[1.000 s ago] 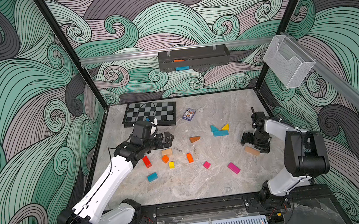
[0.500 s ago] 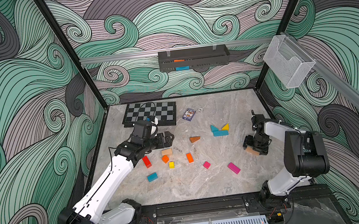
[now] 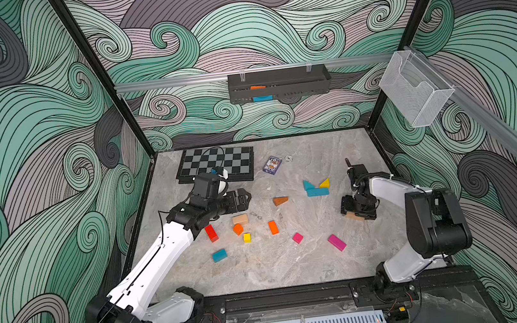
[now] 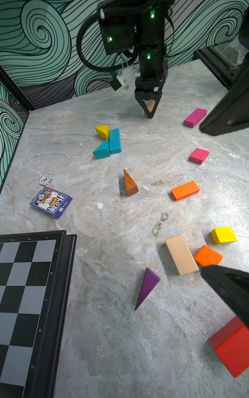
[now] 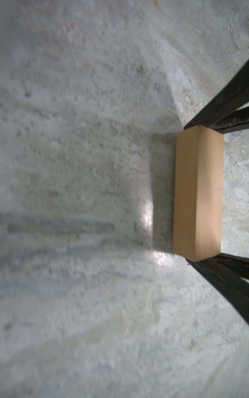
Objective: Assemble a carrot with building blocks
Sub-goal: Pick up the building block from the center of the board, then assemble the building block at the center of the board.
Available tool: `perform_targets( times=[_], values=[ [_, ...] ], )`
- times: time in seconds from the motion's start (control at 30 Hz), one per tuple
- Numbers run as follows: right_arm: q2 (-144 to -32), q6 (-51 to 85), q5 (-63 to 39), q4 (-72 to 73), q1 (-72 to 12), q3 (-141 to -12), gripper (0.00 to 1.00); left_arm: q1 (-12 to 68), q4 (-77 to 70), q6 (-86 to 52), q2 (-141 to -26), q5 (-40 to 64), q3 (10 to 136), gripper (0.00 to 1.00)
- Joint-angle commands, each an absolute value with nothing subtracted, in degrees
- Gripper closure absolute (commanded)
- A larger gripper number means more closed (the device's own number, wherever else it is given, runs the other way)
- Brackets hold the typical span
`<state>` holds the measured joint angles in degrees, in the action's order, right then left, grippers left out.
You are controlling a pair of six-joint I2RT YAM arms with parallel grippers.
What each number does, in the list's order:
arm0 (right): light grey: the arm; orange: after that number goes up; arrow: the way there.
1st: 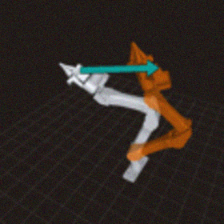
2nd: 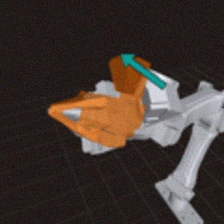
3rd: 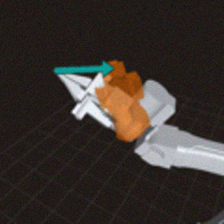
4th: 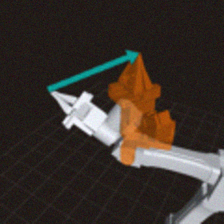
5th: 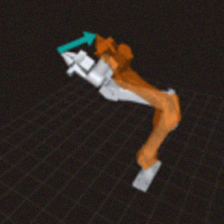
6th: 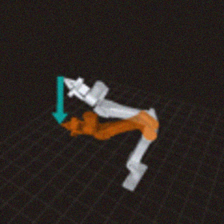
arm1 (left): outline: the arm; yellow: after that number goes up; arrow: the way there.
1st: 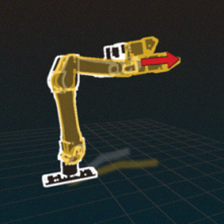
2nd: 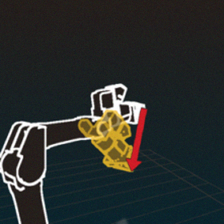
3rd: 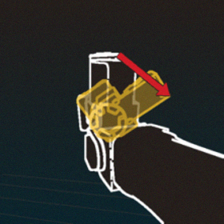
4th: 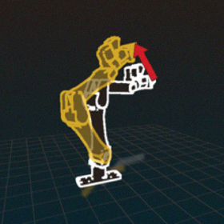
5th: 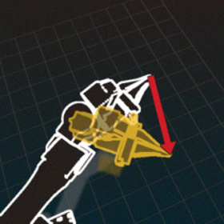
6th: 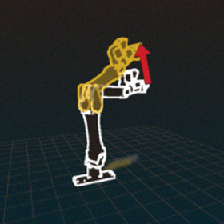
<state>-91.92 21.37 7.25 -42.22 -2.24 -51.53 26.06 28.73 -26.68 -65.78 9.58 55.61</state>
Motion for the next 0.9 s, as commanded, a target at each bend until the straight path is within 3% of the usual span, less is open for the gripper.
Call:
perform_targets(
  times=[0.0,0.27,0.87],
  values=[
    [-90.52,18.28,8.61,-43.17,-6.23,-55.23,0.40,26.35,27.97,-27.42,-66.85,9.59,58.47,0.05],
    [-96.75,17.38,9.09,-42.63,-15.84,-61.13,0.39,26.39,28.31,-28.13,-69.61,11.28,61.98,0.05],
    [-108.71,19.82,10.39,-38.75,-18.50,-70.26,0.38,26.39,30.76,-27.61,-70.50,12.42,64.07,0.05]
  ],
)
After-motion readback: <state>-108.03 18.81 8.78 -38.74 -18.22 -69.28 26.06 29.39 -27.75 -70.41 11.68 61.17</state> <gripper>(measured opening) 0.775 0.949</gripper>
